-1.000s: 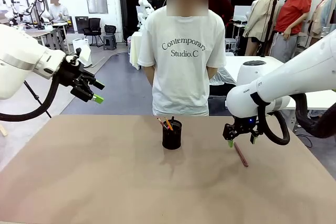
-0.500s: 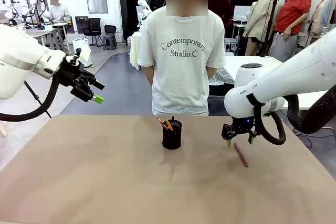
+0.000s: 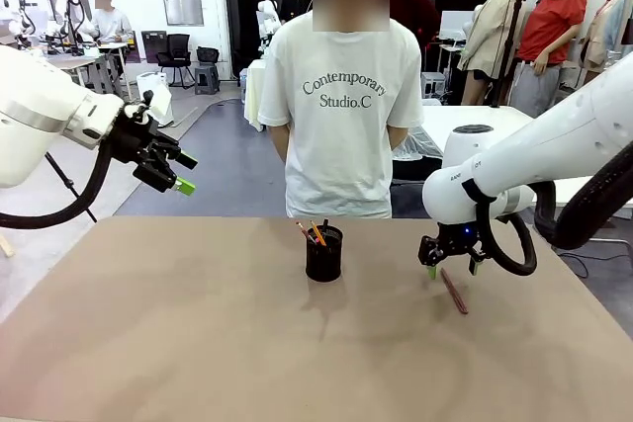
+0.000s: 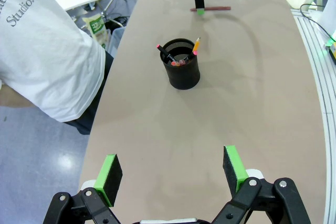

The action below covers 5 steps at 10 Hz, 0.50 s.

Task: Place the pens into the pen holder.
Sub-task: Pick up a writing instrument from the table and place it into the Pen holder.

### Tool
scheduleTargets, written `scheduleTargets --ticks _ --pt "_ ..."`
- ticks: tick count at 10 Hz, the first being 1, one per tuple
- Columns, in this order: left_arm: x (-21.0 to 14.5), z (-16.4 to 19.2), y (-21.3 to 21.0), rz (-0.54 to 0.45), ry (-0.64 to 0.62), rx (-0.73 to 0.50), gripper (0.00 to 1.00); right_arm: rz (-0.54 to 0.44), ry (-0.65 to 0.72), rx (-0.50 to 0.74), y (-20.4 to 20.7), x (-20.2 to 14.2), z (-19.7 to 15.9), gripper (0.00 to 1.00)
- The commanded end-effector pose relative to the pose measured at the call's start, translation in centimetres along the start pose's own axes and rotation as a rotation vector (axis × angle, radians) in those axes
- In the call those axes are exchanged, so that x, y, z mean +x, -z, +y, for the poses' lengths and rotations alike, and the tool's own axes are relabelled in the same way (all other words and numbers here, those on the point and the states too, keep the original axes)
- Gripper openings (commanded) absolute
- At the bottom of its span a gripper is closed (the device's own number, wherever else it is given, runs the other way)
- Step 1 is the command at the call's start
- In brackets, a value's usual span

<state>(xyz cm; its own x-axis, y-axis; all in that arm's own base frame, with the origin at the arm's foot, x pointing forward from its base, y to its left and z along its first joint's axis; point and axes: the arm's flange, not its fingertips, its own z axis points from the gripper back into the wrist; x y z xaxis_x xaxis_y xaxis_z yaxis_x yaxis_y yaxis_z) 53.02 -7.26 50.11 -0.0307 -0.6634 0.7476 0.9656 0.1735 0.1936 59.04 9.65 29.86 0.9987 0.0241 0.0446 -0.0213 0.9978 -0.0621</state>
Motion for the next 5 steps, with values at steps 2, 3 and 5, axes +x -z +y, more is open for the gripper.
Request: scheduleTargets --ticks 2,3,5 --pt "0.06 -0.08 -0.3 0.001 -0.009 0.006 1.0 0.016 0.041 0.002 0.15 0.91 0.06 1.0" --pt "0.06 -0.08 -0.3 0.001 -0.009 0.006 1.0 0.017 0.046 0.009 0.36 0.71 0.03 1.0" --pt "0.06 -0.08 -0.3 0.001 -0.009 0.006 1.0 0.01 0.021 0.038 0.33 0.78 -0.19 0.61"
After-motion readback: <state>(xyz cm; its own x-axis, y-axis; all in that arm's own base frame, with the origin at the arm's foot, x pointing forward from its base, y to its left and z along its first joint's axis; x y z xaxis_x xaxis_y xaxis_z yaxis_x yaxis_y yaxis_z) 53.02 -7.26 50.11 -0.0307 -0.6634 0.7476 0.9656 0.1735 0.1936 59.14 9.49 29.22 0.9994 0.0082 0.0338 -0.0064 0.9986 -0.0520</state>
